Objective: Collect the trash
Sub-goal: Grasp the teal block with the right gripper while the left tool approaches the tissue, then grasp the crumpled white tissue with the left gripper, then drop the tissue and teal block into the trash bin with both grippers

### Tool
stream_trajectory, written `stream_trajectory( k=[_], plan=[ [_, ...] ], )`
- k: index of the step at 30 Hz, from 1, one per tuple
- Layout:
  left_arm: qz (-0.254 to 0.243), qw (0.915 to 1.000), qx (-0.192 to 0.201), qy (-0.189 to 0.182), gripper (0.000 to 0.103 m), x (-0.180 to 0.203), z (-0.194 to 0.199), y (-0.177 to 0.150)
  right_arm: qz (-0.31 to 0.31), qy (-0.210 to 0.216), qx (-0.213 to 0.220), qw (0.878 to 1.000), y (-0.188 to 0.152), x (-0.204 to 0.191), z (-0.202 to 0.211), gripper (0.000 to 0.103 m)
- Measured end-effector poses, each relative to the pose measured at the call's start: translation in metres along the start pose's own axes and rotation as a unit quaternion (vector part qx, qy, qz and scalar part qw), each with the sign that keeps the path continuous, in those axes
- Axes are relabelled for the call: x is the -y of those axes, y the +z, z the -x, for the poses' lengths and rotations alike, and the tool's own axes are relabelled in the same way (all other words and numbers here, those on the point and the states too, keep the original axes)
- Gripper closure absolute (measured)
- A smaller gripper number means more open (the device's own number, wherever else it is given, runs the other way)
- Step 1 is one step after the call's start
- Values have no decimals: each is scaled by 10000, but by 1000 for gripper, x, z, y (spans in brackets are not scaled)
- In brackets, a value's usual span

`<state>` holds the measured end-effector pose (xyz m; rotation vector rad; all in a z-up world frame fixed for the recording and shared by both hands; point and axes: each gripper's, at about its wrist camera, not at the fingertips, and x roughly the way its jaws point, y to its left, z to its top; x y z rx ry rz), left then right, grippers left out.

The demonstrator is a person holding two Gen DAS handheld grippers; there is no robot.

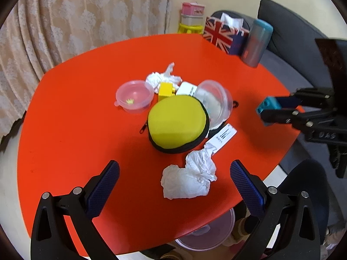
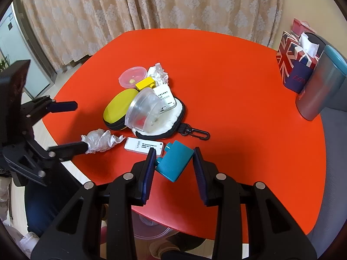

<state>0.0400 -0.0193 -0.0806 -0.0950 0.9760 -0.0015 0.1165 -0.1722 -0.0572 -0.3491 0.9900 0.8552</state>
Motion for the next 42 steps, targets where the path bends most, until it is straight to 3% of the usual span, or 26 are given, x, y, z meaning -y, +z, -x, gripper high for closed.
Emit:
stream_trajectory(
  k=[4,6,9,11,14,15,23,32,42],
  plan=[
    [-42,10000,-71,-20,7,3,-9,-1,-11,20,17,10000,-1,-1,1,68],
    [-74,9999,-130,-68,12,4,-13,-3,-8,32,28,10000,-1,-1,2,68],
    [-81,9995,-254,-151,30,5,-21,-7,-12,47,44,10000,0,1,2,68],
    [-86,9993,-318,-186,51,5,-24,-10,-13,52,55,10000,0,0,2,68],
    [-108,9992,-326,-188,71,4,-25,-12,-32,72,90,9999,-2,0,3,68],
    [-100,9992,-329,-221,74,4,-25,-12,-33,76,94,9999,-2,1,3,68],
    [-88,9996,-176,-221,77,4,-10,-18,-60,102,204,9997,-5,-2,9,68],
    [-93,9994,188,-293,77,12,38,-29,3,150,410,9990,-17,-19,34,68],
    [-157,9973,539,-466,77,35,81,-54,149,249,600,9978,-48,-50,68,68]
  ],
)
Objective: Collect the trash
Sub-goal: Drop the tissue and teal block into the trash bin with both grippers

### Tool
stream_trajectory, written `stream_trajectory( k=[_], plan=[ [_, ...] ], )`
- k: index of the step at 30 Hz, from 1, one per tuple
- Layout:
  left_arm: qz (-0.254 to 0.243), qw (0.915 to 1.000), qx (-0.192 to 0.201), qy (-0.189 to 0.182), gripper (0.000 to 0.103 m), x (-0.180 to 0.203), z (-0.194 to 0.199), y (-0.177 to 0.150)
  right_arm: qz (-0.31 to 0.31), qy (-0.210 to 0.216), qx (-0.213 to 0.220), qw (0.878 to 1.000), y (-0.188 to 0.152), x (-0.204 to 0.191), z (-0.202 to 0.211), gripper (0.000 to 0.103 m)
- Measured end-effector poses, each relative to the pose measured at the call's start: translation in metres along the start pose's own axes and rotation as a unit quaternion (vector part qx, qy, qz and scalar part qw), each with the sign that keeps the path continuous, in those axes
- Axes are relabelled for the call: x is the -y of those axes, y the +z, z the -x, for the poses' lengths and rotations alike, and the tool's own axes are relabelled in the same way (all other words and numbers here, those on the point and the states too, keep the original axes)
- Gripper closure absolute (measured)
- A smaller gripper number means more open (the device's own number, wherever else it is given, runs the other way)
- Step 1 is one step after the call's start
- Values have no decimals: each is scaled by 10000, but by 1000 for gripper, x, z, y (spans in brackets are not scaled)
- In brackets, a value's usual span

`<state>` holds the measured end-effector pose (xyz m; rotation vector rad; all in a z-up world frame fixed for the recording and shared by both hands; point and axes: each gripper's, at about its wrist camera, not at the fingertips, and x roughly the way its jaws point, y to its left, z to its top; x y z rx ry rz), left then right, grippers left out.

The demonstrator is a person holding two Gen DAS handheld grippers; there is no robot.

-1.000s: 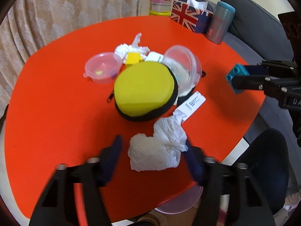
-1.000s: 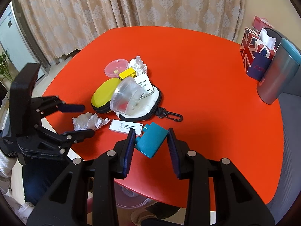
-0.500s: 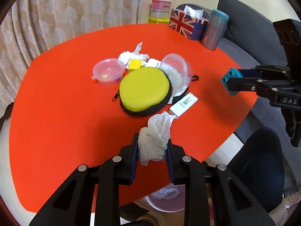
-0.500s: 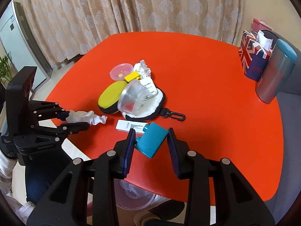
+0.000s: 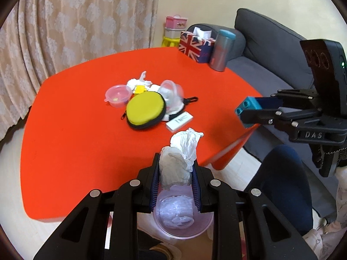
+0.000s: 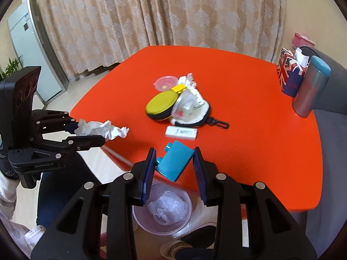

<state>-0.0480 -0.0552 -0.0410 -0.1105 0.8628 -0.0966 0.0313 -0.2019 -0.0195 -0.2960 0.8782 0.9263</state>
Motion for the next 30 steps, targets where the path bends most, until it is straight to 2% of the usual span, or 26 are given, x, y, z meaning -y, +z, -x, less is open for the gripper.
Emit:
stream_trajectory(
  k=[11,18,20,21,22,25,30],
  plan=[
    [47,9999,85,-64,77,18,13,-30,99,214,-64,9997,-40,-29,7,68],
    [63,9999,153,-19,77,22,17,-40,132,368,-165,9991,-58,-39,-9,67],
    [65,9999,147,-10,77,21,16,-41,79,366,-150,9992,-60,-39,-12,45],
    [69,9999,140,-8,77,20,15,-40,41,384,-116,9992,-60,-38,-12,29],
    [74,9999,136,-6,77,21,14,-41,7,392,-97,9992,-61,-37,-12,22],
    [86,9999,100,-12,77,18,8,-39,-60,325,-97,9994,-61,-33,-13,13],
    [89,9999,56,-35,77,20,3,-43,-150,246,-57,9996,-60,-27,-9,9]
  ],
)
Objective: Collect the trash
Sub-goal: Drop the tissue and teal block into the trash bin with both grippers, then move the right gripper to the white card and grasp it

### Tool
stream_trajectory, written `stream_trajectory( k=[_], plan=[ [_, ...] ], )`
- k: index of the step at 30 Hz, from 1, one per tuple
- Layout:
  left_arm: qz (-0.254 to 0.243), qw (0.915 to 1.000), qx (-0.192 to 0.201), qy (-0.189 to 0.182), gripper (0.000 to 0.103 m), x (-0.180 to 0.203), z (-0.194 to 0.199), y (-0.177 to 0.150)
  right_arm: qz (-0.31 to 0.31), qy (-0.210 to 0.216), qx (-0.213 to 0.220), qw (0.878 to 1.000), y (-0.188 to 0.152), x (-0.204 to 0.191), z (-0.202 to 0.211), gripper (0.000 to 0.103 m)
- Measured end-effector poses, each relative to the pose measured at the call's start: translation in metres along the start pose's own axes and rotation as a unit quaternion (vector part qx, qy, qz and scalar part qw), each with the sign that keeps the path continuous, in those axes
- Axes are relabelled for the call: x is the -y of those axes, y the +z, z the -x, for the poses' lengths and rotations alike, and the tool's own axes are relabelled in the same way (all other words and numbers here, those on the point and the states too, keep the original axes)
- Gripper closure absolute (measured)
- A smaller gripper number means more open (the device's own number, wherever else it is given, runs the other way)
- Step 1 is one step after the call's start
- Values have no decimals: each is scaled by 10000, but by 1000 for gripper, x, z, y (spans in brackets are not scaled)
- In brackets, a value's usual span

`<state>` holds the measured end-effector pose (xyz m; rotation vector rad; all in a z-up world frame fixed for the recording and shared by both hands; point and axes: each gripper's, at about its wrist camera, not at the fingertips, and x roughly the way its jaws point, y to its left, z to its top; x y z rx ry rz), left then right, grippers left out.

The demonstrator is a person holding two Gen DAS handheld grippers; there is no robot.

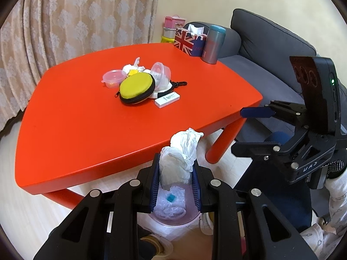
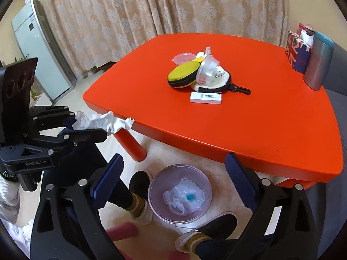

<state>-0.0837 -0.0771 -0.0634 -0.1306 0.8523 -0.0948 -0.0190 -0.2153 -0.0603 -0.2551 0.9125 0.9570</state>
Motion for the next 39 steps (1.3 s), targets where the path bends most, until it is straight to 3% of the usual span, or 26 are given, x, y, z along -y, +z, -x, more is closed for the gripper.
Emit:
stream_trajectory(
  k=[6,9,10,11,13,39],
  plan=[
    [-46,9999,-152,-52,77,5,-10,-4,-80,-100,44,9999,-2,6,7,8],
    [-115,9997,-210,-86,72,10,-14,-5,-128,-148,61,9998,-4,11,11,8],
    [-130,9997,-206,-79,59,11,-14,-4,-142,-157,66,9998,-3,12,12,8],
    [-130,9998,-165,-67,35,12,-13,-4,-156,-176,80,9997,-4,13,13,8],
    [-89,9999,-38,-65,10,11,-11,-3,-183,-192,97,9996,-4,15,16,8],
    [138,9995,92,261,7,-7,3,12,-229,-239,125,9994,7,17,19,7]
  ],
)
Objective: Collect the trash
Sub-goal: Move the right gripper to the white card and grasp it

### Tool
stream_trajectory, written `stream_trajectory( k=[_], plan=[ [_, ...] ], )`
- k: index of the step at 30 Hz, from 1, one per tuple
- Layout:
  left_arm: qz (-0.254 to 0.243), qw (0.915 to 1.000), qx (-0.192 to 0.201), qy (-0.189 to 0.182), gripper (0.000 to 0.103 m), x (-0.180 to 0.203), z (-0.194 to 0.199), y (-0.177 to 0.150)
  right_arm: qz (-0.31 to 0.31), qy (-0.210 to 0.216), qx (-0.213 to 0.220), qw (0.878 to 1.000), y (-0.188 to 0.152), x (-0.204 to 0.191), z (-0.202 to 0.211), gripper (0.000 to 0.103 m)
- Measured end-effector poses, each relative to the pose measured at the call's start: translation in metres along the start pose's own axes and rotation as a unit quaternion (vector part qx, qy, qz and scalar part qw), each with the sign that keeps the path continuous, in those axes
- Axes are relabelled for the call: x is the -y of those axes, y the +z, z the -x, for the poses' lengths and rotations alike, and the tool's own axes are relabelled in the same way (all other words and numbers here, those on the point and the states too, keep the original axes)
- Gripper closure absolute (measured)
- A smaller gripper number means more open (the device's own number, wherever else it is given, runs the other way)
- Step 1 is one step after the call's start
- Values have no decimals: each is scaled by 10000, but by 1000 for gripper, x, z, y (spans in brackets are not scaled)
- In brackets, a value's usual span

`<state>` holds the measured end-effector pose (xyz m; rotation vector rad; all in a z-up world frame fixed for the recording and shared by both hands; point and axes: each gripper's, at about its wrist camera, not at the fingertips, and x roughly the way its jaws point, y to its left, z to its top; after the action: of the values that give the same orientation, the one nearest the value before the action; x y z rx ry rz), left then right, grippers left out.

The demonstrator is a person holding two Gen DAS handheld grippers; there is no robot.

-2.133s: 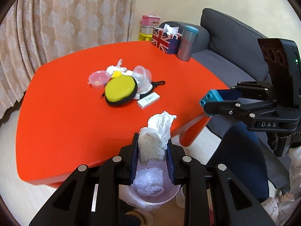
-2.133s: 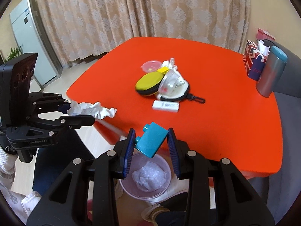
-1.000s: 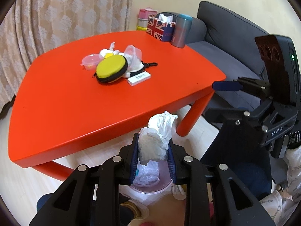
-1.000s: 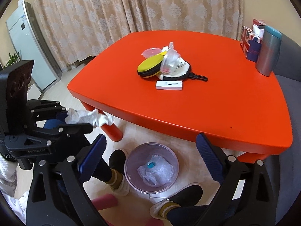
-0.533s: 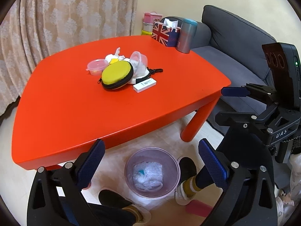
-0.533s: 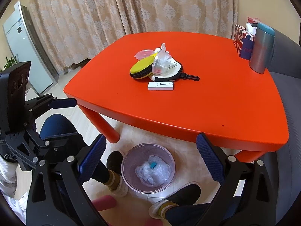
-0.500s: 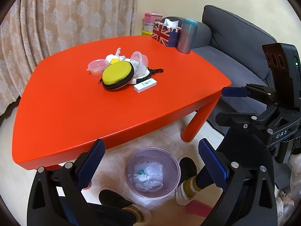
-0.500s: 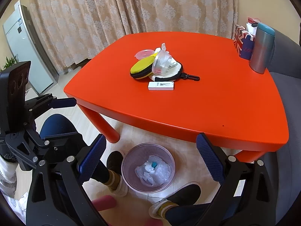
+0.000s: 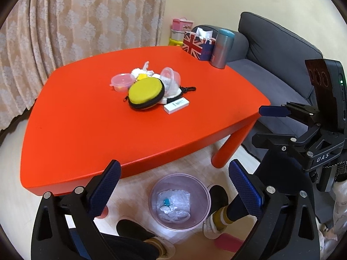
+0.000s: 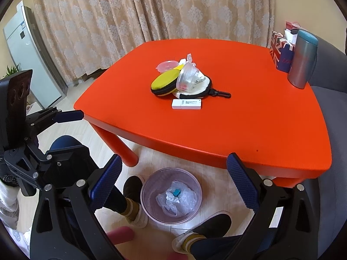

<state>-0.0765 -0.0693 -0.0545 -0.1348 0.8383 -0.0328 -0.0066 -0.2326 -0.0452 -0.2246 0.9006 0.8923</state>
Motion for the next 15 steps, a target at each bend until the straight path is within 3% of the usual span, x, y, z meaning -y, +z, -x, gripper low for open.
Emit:
stream_trajectory(
  k=[15],
  plan=[
    [222,9998,2,23,7,-38,-7,28,-43,-160,-236,9996,54,4,-41,5]
  ],
)
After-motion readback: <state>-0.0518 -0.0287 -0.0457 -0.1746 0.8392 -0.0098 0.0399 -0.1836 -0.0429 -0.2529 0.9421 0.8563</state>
